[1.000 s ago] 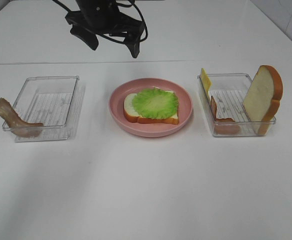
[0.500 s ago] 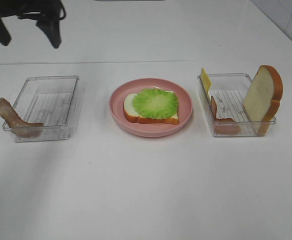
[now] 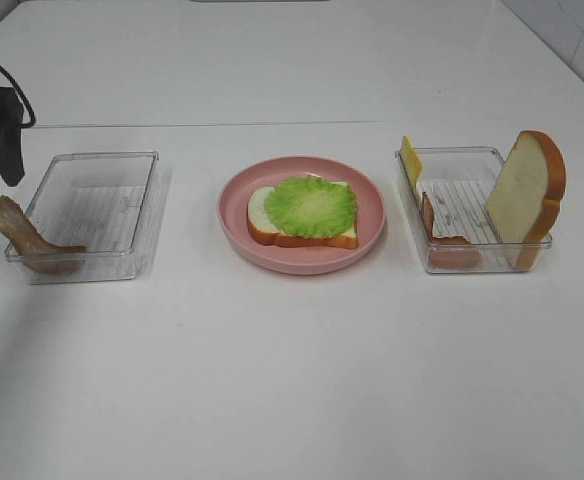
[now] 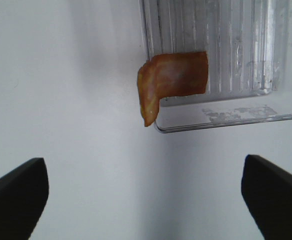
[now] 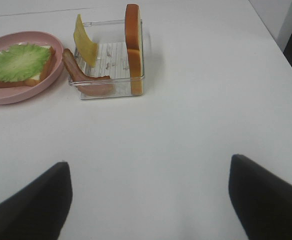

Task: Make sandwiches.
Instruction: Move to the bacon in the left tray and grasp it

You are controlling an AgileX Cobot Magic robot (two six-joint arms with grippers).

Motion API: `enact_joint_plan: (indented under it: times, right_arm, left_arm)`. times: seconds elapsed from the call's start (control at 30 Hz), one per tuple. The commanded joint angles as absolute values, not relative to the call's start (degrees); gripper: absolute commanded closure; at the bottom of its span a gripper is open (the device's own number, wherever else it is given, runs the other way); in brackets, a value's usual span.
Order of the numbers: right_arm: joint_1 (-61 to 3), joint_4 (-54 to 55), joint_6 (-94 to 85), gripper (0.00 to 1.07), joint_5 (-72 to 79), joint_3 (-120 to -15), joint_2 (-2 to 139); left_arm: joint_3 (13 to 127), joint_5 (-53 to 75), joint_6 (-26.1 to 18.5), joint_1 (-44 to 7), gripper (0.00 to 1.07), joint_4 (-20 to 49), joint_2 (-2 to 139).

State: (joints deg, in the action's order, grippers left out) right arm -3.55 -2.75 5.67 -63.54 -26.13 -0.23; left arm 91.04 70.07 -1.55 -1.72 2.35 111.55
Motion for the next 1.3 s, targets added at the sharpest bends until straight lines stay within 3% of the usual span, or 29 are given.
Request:
enact_joint_plan:
  times: [0.03,0.43,0.87,0.93,1.0,1.03,1.07,1.1,1.13,1.17,1.3]
  right_arm:
    - [-3.7,-3.1,6.0,0.28,-63.0,-26.0,-2.0]
    - [-3.7,-3.1,6.0,0.28,-63.0,-26.0,-2.0]
    - [-3.7,-3.1,6.0,0.28,-63.0,-26.0,-2.0]
    - [-3.7,-3.1,6.0,0.28,-63.0,-26.0,-2.0]
    - [-3.7,-3.1,6.0,0.28,-63.0,-26.0,-2.0]
    - [-3.7,-3.1,6.0,0.28,-63.0,-26.0,-2.0]
    - [-3.7,-3.1,6.0,0.28,-63.0,-26.0,-2.0]
    - [-3.7,-3.1,6.0,0.28,-63.0,-26.0,-2.0]
    - [-3.7,-3.1,6.0,0.28,-63.0,-26.0,-2.0]
    - [-3.7,-3.1,6.0,0.28,-63.0,-26.0,-2.0]
    - [-3.7,-3.1,6.0,0.28,-63.0,-26.0,-2.0]
  left_arm:
    - [90.9,72.0,-2.5,-2.1,0.06,2.9,114.2]
    - [91.6,64.8,-2.3,-2.1,0.06,4.1,120.6]
    - [91.8,63.6,-2.3,-2.1,0.15,4.2,122.8]
    - [91.8,63.6,-2.4,-2.1,0.19,4.2,122.8]
    - [92.1,63.8,-2.5,-2.1,0.41,4.4,122.8]
    - [92.1,63.8,-2.5,-2.1,0.41,4.4,122.8]
    - [92.1,63.8,-2.3,-2.1,0.47,4.5,122.8]
    - [92.1,63.9,-2.1,-2.1,0.61,4.6,122.8]
    - [92.1,63.9,-2.1,-2.1,0.61,4.6,122.8]
    - [92.1,64.0,-1.3,-2.1,0.72,4.6,122.8]
    - [92.1,64.1,-0.8,-2.1,0.74,4.6,122.8]
